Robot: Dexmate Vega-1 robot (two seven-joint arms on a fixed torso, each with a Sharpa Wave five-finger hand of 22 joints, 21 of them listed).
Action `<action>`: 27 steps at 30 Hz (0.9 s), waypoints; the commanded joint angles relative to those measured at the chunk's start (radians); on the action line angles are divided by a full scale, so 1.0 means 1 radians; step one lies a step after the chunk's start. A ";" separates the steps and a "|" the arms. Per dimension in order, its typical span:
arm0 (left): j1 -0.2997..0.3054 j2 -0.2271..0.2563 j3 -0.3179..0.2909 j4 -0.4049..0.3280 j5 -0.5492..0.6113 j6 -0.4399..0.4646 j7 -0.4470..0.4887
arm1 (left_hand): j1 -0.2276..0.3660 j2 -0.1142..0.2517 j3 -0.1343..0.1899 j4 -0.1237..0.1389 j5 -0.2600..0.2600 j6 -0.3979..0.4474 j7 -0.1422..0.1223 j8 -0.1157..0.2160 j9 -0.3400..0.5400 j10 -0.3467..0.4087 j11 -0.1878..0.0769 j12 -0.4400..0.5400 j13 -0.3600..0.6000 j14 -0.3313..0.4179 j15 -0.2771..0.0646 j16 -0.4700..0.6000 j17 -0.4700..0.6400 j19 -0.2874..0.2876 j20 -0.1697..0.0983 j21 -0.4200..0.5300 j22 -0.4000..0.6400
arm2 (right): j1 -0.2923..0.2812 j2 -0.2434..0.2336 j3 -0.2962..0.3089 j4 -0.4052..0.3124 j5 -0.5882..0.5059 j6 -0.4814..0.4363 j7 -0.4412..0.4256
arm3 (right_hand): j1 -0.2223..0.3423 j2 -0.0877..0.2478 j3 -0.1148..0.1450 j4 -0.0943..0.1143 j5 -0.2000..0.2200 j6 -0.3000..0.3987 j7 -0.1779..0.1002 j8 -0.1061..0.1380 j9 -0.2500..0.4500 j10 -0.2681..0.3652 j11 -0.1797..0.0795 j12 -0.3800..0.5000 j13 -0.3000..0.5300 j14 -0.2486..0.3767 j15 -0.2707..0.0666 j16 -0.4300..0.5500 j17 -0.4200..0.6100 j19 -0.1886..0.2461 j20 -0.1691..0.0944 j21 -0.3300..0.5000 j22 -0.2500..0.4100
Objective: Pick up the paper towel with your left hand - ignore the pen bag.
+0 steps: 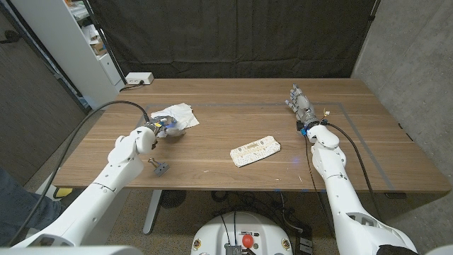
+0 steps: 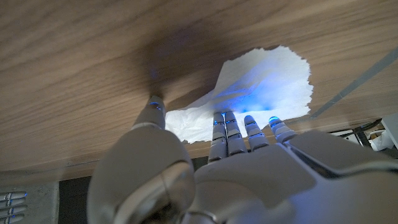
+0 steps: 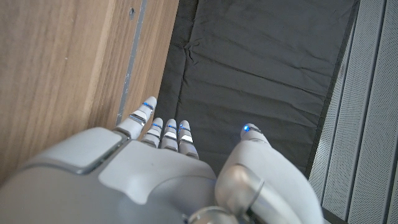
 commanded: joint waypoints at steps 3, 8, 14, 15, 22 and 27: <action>-0.009 -0.022 0.026 0.029 0.017 0.034 0.034 | 0.087 0.037 0.023 -0.016 -0.006 0.154 -0.032 0.035 0.003 0.140 -0.057 0.033 0.006 0.089 -0.033 0.016 -0.001 0.046 -0.016 0.011 0.004 | 0.007 0.000 0.002 0.011 -0.002 0.001 -0.001 | -0.001 0.010 -0.003 -0.003 -0.003 0.011 -0.002 0.002 0.002 0.002 0.005 -0.003 0.003 0.005 0.004 0.008 0.002 0.002 0.004 0.002 0.006; -0.016 -0.016 0.033 0.028 0.022 0.036 0.026 | 0.160 0.060 0.042 -0.026 -0.031 0.256 -0.059 0.050 0.004 0.242 -0.097 0.043 0.005 0.152 -0.053 0.022 -0.002 0.068 -0.030 0.009 0.003 | 0.009 0.001 0.004 0.016 0.000 0.004 0.000 | -0.001 0.010 -0.003 -0.003 -0.003 0.011 -0.002 0.002 0.002 0.002 0.005 -0.002 0.003 0.006 0.004 0.008 0.002 0.001 0.005 0.001 0.006; -0.020 -0.017 0.039 0.028 0.026 0.045 0.022 | 0.203 0.071 0.053 -0.031 -0.042 0.306 -0.075 0.056 0.005 0.289 -0.110 0.045 0.005 0.182 -0.065 0.024 -0.003 0.084 -0.041 0.010 0.003 | 0.011 0.002 0.005 0.021 0.001 0.009 0.000 | -0.002 0.010 -0.004 -0.003 -0.003 0.011 -0.002 0.002 0.002 0.002 0.005 -0.003 0.003 0.006 0.004 0.008 0.003 -0.001 0.006 0.001 0.006; -0.021 -0.021 0.040 0.028 0.030 0.053 0.025 | 0.208 0.072 0.054 -0.031 -0.043 0.313 -0.074 0.057 0.005 0.296 -0.111 0.045 0.005 0.185 -0.067 0.024 -0.003 0.088 -0.042 0.010 0.003 | 0.011 0.003 0.006 0.022 0.002 0.010 0.000 | -0.002 0.010 -0.004 -0.003 -0.003 0.011 -0.002 0.002 0.002 0.002 0.005 -0.003 0.003 0.006 0.004 0.008 0.003 -0.001 0.006 0.001 0.006; -0.013 -0.032 0.037 0.031 0.033 0.062 0.062 | 0.273 0.091 0.069 -0.032 -0.055 0.397 -0.077 0.068 0.006 0.373 -0.085 0.049 0.006 0.237 -0.081 0.027 -0.004 0.123 -0.054 0.015 0.002 | 0.014 0.002 0.005 0.029 0.001 0.008 0.001 | -0.002 0.010 -0.005 -0.004 -0.003 0.011 -0.002 0.002 0.002 0.002 0.006 -0.003 0.003 0.006 0.004 0.008 0.003 -0.002 0.007 0.001 0.006; -0.009 -0.039 0.037 0.030 0.036 0.074 0.075 | 0.318 0.109 0.079 -0.032 -0.058 0.462 -0.088 0.078 0.008 0.439 -0.095 0.060 0.007 0.272 -0.088 0.028 -0.003 0.150 -0.066 0.018 0.001 | 0.021 0.003 0.004 0.041 0.000 0.012 0.003 | -0.002 0.011 -0.005 -0.004 -0.003 0.011 -0.003 0.002 0.003 0.001 0.004 -0.003 0.003 0.007 0.005 0.009 0.003 -0.003 0.007 0.001 0.006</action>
